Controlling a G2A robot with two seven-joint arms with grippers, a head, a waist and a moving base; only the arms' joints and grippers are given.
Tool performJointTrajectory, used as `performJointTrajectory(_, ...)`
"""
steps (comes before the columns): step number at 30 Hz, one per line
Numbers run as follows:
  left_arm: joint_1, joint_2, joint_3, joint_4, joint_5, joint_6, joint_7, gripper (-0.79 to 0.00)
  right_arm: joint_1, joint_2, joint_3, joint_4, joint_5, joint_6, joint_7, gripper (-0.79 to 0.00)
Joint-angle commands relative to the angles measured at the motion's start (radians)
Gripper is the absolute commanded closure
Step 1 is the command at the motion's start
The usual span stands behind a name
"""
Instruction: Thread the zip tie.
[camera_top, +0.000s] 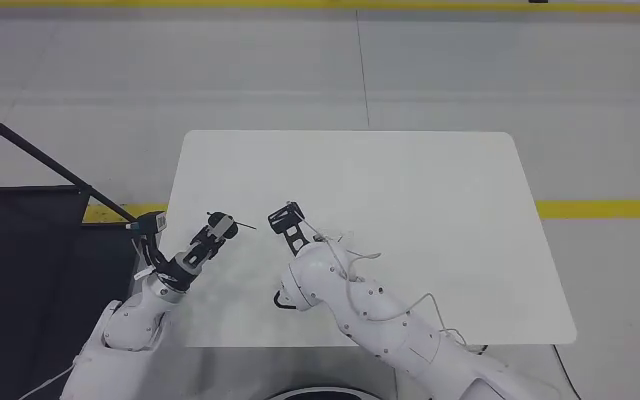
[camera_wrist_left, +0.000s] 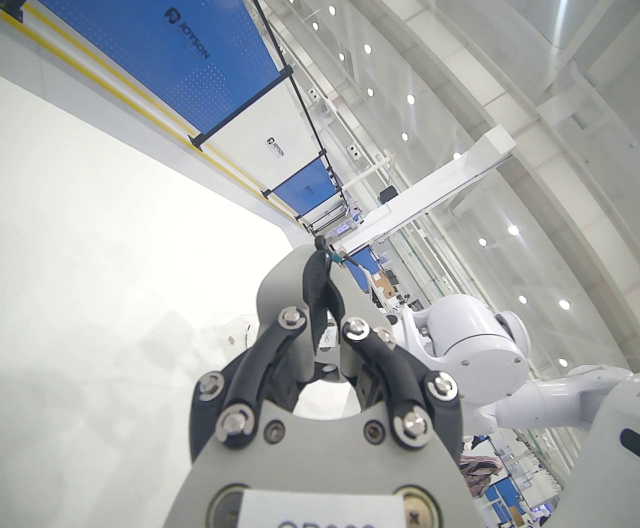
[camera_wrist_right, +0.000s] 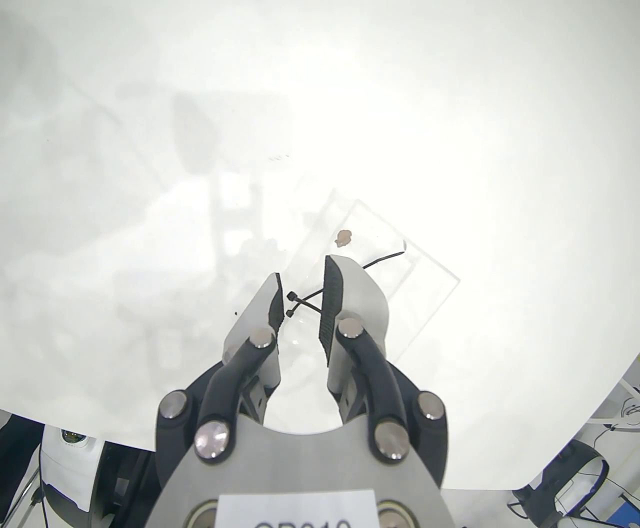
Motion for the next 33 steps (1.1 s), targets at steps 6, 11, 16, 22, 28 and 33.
performJointTrajectory(6, 0.0, 0.0, 0.0, 0.0, 0.0, 0.0, 0.0, 0.0, -0.017, -0.018, 0.019, -0.001, -0.028, -0.014, 0.014, -0.062)
performJointTrajectory(11, 0.0, 0.0, 0.0, 0.0, 0.0, 0.0, 0.0, 0.0, -0.03, -0.027, 0.035, -0.003, -0.041, -0.028, 0.01, 0.0)
performJointTrajectory(16, 0.0, 0.0, 0.0, 0.0, 0.0, 0.0, 0.0, 0.0, -0.046, -0.034, 0.053, -0.016, -0.066, -0.036, 0.005, 0.0)
performJointTrajectory(22, 0.0, 0.0, 0.0, 0.0, 0.0, 0.0, 0.0, 0.0, -0.109, -0.028, 0.095, -0.108, -0.138, -0.025, -0.041, 0.0)
performJointTrajectory(28, 0.0, 0.0, 0.0, 0.0, 0.0, 0.0, 0.0, 0.0, -0.247, 0.0, 0.16, -0.294, -0.254, -0.05, -0.125, 0.0)
performJointTrajectory(33, -0.001, 0.001, 0.006, -0.013, 0.017, 0.031, -0.01, 0.0, -0.413, 0.032, 0.233, -0.478, -0.299, -0.119, -0.28, 0.0)
